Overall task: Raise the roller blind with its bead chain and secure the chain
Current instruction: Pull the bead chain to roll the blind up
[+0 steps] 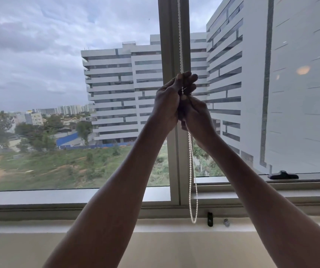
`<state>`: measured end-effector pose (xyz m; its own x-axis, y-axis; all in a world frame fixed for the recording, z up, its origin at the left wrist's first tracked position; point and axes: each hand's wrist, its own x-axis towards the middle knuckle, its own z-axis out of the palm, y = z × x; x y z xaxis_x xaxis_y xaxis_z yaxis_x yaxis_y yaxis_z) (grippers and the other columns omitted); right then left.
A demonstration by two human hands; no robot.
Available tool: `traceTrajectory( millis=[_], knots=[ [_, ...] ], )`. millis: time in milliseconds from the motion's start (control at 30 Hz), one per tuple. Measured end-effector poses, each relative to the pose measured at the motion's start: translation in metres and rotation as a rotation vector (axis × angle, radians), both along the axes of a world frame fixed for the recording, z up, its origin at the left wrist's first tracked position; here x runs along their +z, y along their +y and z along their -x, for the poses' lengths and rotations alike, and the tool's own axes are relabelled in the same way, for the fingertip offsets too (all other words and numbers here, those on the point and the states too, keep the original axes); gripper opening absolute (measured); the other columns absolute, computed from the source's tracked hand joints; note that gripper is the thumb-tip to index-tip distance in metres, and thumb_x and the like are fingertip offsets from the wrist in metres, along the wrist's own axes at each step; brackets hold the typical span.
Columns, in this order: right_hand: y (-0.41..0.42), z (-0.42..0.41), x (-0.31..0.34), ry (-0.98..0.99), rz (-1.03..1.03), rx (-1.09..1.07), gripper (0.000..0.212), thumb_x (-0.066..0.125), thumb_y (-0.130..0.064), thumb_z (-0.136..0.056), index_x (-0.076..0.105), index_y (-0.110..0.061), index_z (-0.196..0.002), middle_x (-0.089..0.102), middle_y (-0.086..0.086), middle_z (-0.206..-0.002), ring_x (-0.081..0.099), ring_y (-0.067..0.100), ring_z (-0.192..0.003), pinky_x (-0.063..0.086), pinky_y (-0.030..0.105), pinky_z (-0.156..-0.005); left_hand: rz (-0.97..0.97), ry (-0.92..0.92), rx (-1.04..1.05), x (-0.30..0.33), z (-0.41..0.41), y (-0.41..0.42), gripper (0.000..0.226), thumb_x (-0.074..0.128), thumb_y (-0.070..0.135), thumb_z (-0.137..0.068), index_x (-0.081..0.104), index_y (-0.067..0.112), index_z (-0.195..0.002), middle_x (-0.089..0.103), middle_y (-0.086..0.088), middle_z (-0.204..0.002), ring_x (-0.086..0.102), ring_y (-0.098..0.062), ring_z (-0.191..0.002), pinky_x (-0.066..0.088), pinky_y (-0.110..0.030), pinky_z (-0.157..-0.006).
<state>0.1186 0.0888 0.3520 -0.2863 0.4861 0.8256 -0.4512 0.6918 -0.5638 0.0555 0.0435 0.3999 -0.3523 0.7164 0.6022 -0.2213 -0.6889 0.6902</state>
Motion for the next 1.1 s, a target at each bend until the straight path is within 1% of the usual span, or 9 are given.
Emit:
traceTrajectory(
  millis=[133,233,333,467,600,800,867,967,1100],
  knots=[
    [0.004,0.0,-0.025,-0.041,-0.001,-0.02,0.042,0.041,-0.02,-0.103,0.051,-0.013,-0.063,0.046,-0.001,-0.045,0.041,0.014,-0.037,0.034,0.024,-0.04,0.032,0.015,-0.036,-0.03,0.008,0.001,0.026,0.045,0.019,-0.103,0.069,0.007,-0.104,0.077,-0.003,-0.093,0.072,-0.011,-0.083,0.058,-0.023,-0.074],
    [0.005,0.001,-0.048,-0.079,0.016,-0.043,0.04,0.044,-0.027,-0.098,0.056,-0.019,-0.06,0.054,0.001,-0.047,0.05,0.021,-0.042,0.043,0.032,-0.044,0.119,0.042,-0.013,-0.057,0.013,-0.001,0.033,0.044,0.029,-0.103,0.068,0.008,-0.109,0.076,-0.004,-0.102,0.072,-0.012,-0.085,0.056,-0.024,-0.056],
    [0.006,0.004,-0.073,-0.153,0.039,-0.106,0.033,0.044,-0.028,-0.095,0.061,-0.018,-0.068,0.063,0.005,-0.058,0.06,0.027,-0.053,0.052,0.046,-0.054,0.219,0.06,0.028,-0.086,0.019,-0.005,0.04,0.043,0.037,-0.103,0.069,0.008,-0.114,0.075,-0.006,-0.109,0.069,-0.008,-0.063,0.042,-0.016,-0.038],
    [-0.001,0.006,-0.107,-0.274,0.0,-0.251,0.028,0.045,-0.029,-0.097,0.062,-0.019,-0.077,0.069,0.0,-0.066,0.066,0.018,-0.061,0.055,0.044,-0.062,0.261,0.044,0.062,-0.127,0.03,-0.009,0.04,0.042,0.034,-0.103,0.07,0.007,-0.109,0.075,-0.011,-0.108,0.055,-0.006,-0.044,0.034,-0.014,-0.036],
    [-0.01,0.01,-0.135,-0.352,0.013,-0.286,0.026,0.048,-0.02,-0.099,0.063,-0.011,-0.08,0.069,0.006,-0.072,0.067,0.022,-0.068,0.055,0.048,-0.068,0.295,0.013,0.075,-0.162,0.035,-0.015,0.038,0.041,0.029,-0.104,0.072,0.009,-0.098,0.073,-0.016,-0.107,0.058,-0.003,-0.047,0.037,-0.013,-0.039],
    [-0.028,0.01,-0.175,-0.44,0.083,-0.299,0.023,0.049,-0.018,-0.1,0.065,-0.009,-0.085,0.071,0.011,-0.08,0.068,0.028,-0.076,0.053,0.05,-0.073,0.409,-0.024,0.058,-0.207,0.04,-0.026,0.036,0.043,0.031,-0.103,0.072,0.01,-0.102,0.074,-0.014,-0.109,0.068,-0.029,-0.099,0.053,-0.028,-0.066],
    [-0.033,0.008,-0.188,-0.455,0.093,-0.329,0.024,0.05,-0.017,-0.099,0.063,-0.011,-0.08,0.069,0.005,-0.074,0.066,0.017,-0.07,0.053,0.042,-0.067,0.431,-0.009,0.052,-0.222,0.039,-0.03,0.037,0.042,0.032,-0.103,0.073,0.011,-0.102,0.075,-0.012,-0.108,0.07,-0.025,-0.101,0.051,-0.035,-0.08],
    [-0.042,0.005,-0.207,-0.456,0.065,-0.374,0.026,0.051,-0.014,-0.098,0.059,-0.018,-0.074,0.063,-0.007,-0.066,0.058,-0.001,-0.06,0.044,0.03,-0.058,0.451,-0.036,0.031,-0.24,0.037,-0.037,0.036,0.042,0.031,-0.103,0.072,0.01,-0.103,0.076,-0.01,-0.105,0.072,-0.021,-0.097,0.054,-0.035,-0.081],
    [-0.048,0.0,-0.228,-0.487,0.022,-0.355,0.019,0.052,-0.012,-0.098,0.065,-0.006,-0.085,0.07,0.005,-0.076,0.064,0.015,-0.069,0.05,0.036,-0.065,0.49,-0.086,0.047,-0.262,0.035,-0.044,0.036,0.042,0.027,-0.104,0.07,0.005,-0.106,0.075,-0.015,-0.104,0.07,-0.024,-0.098,0.054,-0.035,-0.087]
  ],
)
